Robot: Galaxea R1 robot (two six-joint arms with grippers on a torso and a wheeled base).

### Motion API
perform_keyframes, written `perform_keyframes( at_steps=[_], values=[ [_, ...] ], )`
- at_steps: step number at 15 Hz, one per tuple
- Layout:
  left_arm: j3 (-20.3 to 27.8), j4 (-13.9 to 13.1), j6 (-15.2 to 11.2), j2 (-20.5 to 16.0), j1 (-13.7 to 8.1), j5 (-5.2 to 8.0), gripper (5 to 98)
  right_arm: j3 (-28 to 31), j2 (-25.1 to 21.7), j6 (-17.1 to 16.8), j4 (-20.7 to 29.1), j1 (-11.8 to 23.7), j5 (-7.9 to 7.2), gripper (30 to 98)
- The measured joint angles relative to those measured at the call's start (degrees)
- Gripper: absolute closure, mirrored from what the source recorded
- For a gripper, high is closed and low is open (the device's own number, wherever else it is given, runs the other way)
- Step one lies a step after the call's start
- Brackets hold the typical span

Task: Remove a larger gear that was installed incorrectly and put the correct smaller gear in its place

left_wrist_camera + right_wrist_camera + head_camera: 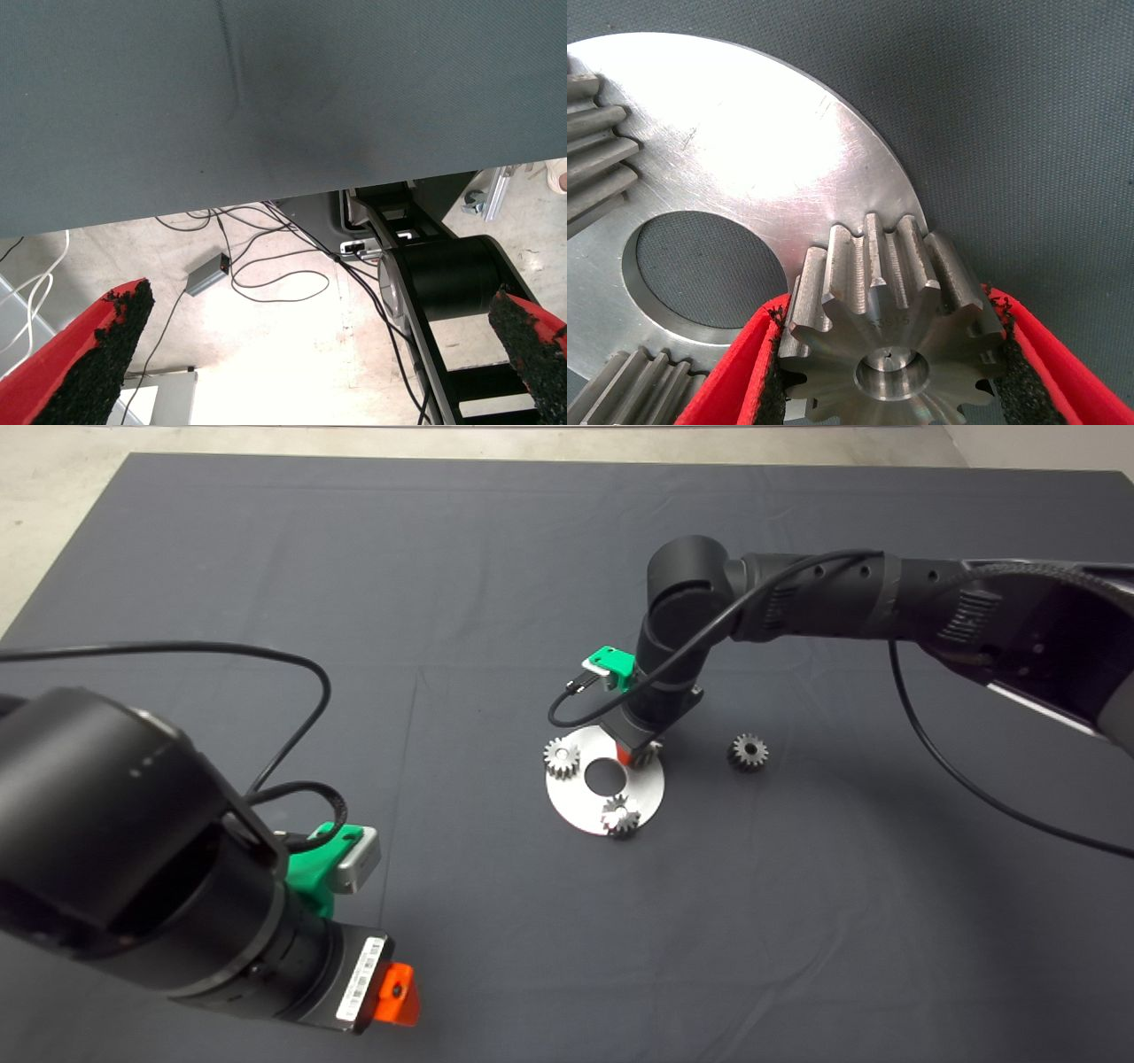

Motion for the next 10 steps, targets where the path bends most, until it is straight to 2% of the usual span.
perform_keyframes(
  at_steps=[10],
  values=[
    [0.0, 0.0, 0.0, 0.0, 0.0, 0.00, 6.0, 0.0, 0.2, 0.0, 0.0, 0.0, -0.20, 78.9]
  ],
)
